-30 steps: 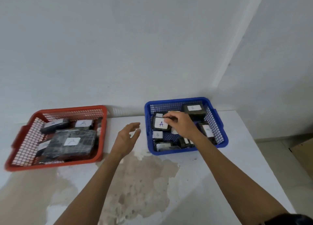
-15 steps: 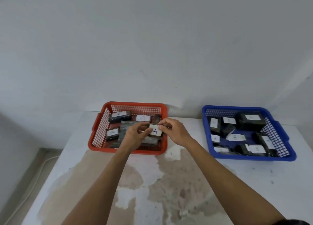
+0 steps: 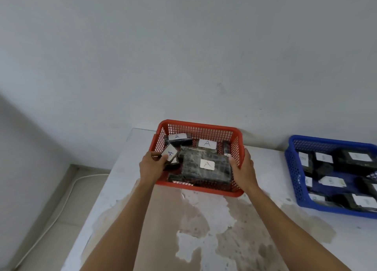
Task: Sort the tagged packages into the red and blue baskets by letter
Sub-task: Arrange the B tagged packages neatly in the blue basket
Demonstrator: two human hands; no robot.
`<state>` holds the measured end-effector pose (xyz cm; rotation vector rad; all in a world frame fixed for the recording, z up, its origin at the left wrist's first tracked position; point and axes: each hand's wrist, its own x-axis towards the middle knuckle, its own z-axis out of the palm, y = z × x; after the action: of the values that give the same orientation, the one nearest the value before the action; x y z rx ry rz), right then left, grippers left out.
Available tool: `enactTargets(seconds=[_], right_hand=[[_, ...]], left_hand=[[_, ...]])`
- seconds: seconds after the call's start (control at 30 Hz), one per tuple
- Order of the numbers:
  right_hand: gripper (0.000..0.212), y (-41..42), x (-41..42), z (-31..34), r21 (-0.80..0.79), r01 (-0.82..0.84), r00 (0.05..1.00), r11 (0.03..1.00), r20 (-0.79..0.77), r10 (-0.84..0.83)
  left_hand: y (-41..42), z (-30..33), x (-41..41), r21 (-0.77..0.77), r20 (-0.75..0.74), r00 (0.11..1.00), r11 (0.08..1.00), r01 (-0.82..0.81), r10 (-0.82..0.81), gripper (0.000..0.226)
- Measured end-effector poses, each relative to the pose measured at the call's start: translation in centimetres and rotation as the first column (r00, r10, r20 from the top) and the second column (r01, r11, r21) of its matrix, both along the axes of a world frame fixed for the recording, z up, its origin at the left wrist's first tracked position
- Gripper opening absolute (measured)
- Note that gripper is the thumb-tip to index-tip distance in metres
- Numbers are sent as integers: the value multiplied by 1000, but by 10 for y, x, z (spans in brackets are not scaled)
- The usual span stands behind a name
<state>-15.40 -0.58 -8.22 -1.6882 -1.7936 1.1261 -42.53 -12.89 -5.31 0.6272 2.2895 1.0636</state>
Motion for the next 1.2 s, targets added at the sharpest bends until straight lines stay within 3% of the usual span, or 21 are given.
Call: enactTargets(seconds=[0.1, 0.5, 0.63, 0.73, 0.87, 0.97, 1.1, 1.2], right_hand=[[70, -1, -4, -5, 33, 35, 999, 999, -26, -34], [60, -4, -2, 1, 64, 26, 996, 998, -82, -20], [54, 0, 14, 12, 43, -22, 994, 999, -110, 26], [52, 3, 44, 23, 50, -16, 993, 999, -112, 22], [29, 3, 102, 41, 191, 16, 994, 982, -105, 4], [16, 3, 152, 50, 247, 10, 998, 969, -59, 4], [13, 7, 232, 52, 252, -14, 999, 968, 43, 3], [13, 16, 297, 52, 243, -78, 991, 967, 122, 49]], left_hand=[[14, -10, 8, -21, 56, 998, 999, -29, 31, 39], [33, -21, 19, -140, -127, 991, 988, -65, 48, 41], [34, 0, 30, -124, -328, 944, 992, -17, -25, 46], [45, 21, 52, 45, -454, 884, 988, 148, -112, 33], [71, 46, 121, 111, -393, 826, 870, 480, -405, 17], [86, 51, 188, 131, -336, 726, 733, 667, -600, 15], [99, 43, 274, 117, -207, 605, 595, 795, -769, 18], [108, 31, 326, 113, -197, 573, 562, 819, -795, 18]])
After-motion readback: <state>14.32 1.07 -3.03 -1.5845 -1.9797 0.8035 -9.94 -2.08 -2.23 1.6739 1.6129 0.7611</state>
